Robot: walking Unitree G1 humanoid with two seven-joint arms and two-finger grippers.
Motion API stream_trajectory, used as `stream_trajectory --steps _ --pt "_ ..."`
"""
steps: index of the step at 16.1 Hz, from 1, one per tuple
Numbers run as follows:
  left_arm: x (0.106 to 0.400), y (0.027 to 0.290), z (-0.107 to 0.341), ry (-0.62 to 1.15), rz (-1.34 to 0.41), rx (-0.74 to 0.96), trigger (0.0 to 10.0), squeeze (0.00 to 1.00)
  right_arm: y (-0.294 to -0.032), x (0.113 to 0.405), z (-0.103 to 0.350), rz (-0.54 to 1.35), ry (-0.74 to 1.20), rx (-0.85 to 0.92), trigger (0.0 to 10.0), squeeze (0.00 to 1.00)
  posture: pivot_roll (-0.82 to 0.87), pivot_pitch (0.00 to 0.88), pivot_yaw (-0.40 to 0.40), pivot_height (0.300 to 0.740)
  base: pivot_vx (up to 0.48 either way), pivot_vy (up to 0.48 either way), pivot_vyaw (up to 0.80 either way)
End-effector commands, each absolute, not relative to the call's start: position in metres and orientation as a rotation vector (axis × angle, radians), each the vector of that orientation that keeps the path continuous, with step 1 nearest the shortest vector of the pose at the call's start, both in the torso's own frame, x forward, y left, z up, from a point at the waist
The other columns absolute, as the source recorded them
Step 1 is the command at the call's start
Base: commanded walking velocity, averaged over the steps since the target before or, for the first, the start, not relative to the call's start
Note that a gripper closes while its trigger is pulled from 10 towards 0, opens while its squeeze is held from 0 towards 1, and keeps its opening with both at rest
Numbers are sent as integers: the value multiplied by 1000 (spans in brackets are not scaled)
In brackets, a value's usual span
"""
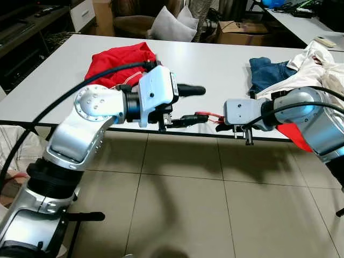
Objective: Hang hanger
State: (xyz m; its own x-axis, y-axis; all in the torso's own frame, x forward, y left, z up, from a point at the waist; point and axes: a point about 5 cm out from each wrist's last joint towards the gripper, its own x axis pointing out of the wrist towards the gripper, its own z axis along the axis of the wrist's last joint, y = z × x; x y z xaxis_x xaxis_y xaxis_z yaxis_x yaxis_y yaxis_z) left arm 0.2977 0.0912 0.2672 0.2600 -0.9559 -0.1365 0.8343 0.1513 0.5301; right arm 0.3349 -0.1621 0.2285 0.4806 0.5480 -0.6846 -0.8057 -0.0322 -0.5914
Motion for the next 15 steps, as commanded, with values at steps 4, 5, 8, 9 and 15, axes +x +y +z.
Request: stream_trajectory --steps 4,5,8,9,15 --pt "300 96 263 -241 -1306 548 0 0 -156 335 241 1134 220 -1152 10000 0 -144 0 -26 740 0 0 0" --pt "301 96 262 -240 -1300 550 0 0 -156 336 242 1138 217 -1153 10000 0 -144 0 -27 740 0 0 0" --pt "301 97 263 -250 -1303 529 0 0 -155 336 244 1148 212 -1152 10000 0 -144 0 -29 740 0 0 0" --pt "300 96 264 -258 -1315 516 0 0 -155 337 244 1149 211 -1150 10000 0 -143 0 -29 740 0 0 0" --pt "298 97 264 -252 -1335 483 0 0 -155 337 244 1157 208 -1150 10000 0 -148 0 -33 740 0 0 0"
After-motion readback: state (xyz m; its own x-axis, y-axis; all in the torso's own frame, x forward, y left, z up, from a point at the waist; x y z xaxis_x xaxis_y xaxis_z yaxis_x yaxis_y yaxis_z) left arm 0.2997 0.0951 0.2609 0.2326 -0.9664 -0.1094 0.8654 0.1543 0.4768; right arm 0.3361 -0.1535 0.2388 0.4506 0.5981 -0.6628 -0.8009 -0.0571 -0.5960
